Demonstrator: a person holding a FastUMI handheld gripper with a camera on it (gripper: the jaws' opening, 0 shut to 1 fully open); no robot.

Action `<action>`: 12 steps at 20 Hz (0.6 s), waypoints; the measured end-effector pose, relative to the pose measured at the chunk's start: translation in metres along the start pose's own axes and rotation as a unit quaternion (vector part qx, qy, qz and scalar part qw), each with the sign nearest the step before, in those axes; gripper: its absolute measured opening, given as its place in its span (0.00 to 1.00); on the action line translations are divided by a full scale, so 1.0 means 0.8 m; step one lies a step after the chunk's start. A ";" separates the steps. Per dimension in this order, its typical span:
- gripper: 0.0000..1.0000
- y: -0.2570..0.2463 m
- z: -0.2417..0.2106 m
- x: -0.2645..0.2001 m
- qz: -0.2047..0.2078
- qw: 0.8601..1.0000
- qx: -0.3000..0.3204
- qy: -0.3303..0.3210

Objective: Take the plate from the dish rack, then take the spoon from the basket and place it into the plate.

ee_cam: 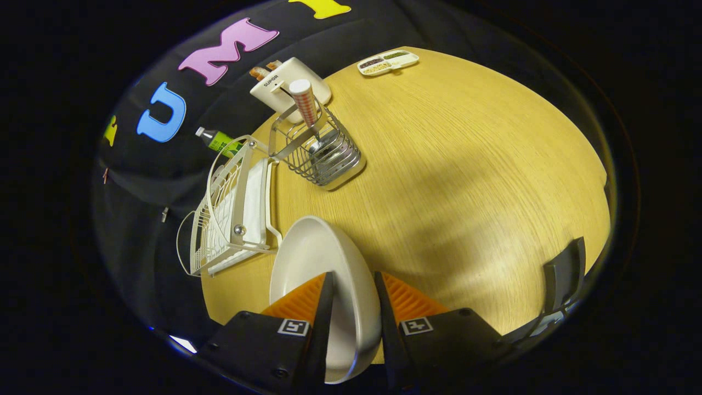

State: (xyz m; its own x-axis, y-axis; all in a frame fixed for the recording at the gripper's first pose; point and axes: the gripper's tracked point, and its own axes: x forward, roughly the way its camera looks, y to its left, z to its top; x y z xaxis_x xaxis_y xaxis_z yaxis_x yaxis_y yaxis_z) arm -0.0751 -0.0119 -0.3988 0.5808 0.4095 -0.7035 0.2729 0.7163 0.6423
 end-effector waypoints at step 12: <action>0.72 -0.026 0.055 -0.042 -0.069 0.993 -0.056 -0.083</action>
State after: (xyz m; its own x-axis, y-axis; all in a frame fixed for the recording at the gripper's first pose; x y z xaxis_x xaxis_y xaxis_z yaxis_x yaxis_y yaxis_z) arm -0.0669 -0.0657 -0.3751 0.6652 0.2109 -0.7163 0.2770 0.8211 0.4990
